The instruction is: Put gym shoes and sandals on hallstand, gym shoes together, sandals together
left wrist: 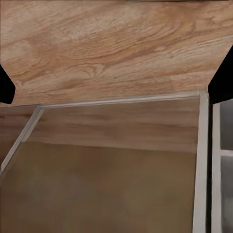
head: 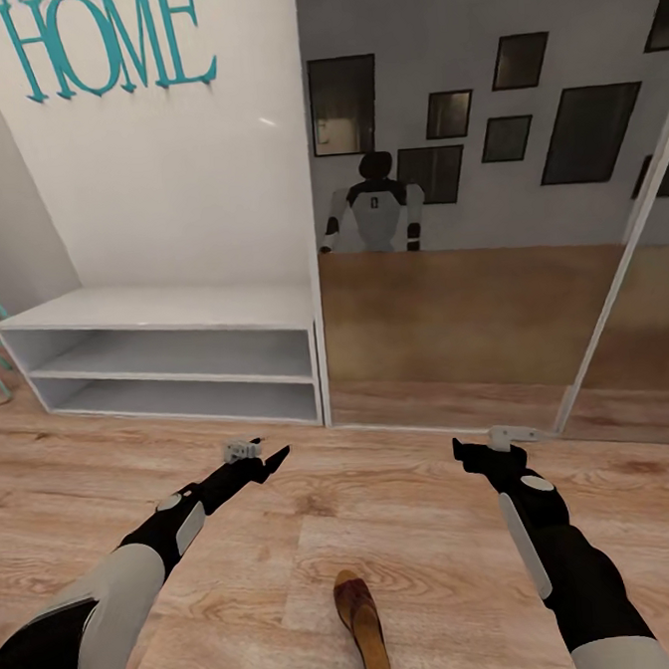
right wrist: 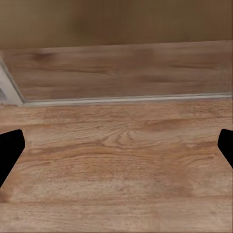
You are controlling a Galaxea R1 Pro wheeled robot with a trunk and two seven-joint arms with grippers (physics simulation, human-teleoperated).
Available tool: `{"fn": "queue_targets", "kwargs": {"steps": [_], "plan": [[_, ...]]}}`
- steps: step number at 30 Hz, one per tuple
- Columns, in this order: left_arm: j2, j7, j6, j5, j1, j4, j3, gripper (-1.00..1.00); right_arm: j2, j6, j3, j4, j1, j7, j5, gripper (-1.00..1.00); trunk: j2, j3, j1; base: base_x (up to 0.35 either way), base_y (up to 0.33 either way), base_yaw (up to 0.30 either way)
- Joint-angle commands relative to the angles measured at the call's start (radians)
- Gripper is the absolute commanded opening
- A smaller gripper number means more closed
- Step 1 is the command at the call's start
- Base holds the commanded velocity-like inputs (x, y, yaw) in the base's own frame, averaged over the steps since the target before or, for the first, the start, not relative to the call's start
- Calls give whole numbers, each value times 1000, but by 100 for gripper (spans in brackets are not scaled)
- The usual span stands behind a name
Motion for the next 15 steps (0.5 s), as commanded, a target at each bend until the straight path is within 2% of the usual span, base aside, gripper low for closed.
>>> {"fn": "queue_targets", "kwargs": {"steps": [1, 15], "plan": [[0, -4, -4, -2, -1, 2, 4, 100, -1, 4, 1, -2, 0, -7, -10, 100, 0, -1, 0, 0, 0, 289], [0, -4, -4, -3, -1, 1, 5, 100, -1, 4, 1, -2, 0, -7, -10, 100, 0, -1, 0, 0, 0, 293]]}}
